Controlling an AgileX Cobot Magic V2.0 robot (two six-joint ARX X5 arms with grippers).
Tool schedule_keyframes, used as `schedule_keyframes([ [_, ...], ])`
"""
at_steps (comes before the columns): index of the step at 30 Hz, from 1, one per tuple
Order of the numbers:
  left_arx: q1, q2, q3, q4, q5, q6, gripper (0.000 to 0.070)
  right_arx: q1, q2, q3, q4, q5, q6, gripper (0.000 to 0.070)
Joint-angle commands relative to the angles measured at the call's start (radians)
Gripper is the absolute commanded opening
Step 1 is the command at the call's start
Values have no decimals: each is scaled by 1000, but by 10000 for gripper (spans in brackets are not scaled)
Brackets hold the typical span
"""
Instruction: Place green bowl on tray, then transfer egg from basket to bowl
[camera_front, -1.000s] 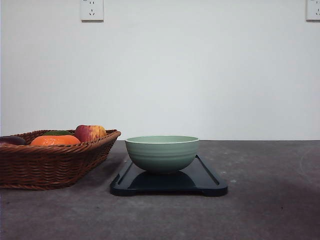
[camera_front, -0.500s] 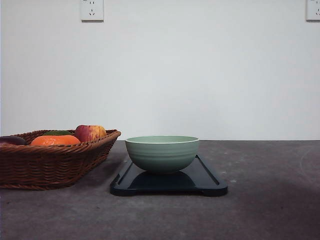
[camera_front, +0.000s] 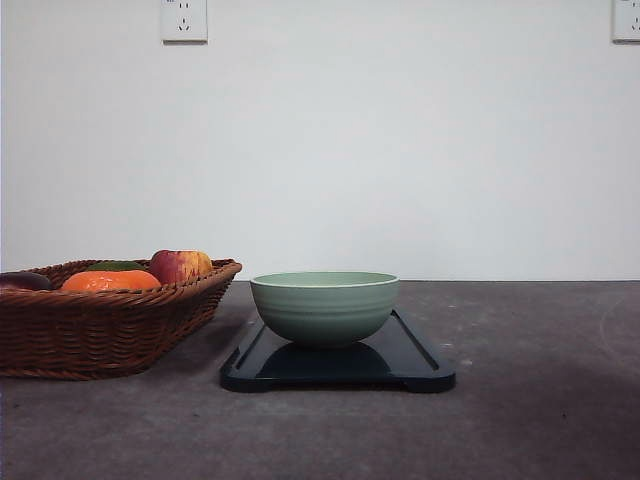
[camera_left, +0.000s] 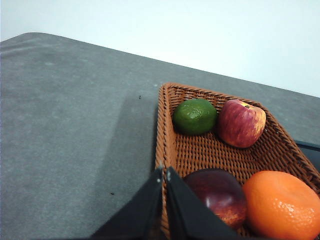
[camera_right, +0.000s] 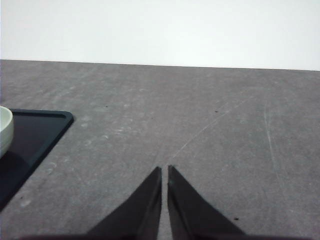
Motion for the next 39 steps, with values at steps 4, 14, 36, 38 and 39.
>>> schedule_keyframes([
  [4, 0, -1, -19, 13, -3, 1, 0, -1, 0, -5, 8, 0, 11, 13],
  [14, 0, -1, -19, 13, -3, 1, 0, -1, 0, -5, 8, 0, 11, 13],
  [36, 0, -1, -19, 13, -3, 1, 0, -1, 0, -5, 8, 0, 11, 13],
  [38, 0, -1, -19, 13, -3, 1, 0, -1, 0, -5, 7, 0, 11, 13],
  [39, 0, -1, -19, 13, -3, 1, 0, -1, 0, -5, 7, 0, 11, 13],
])
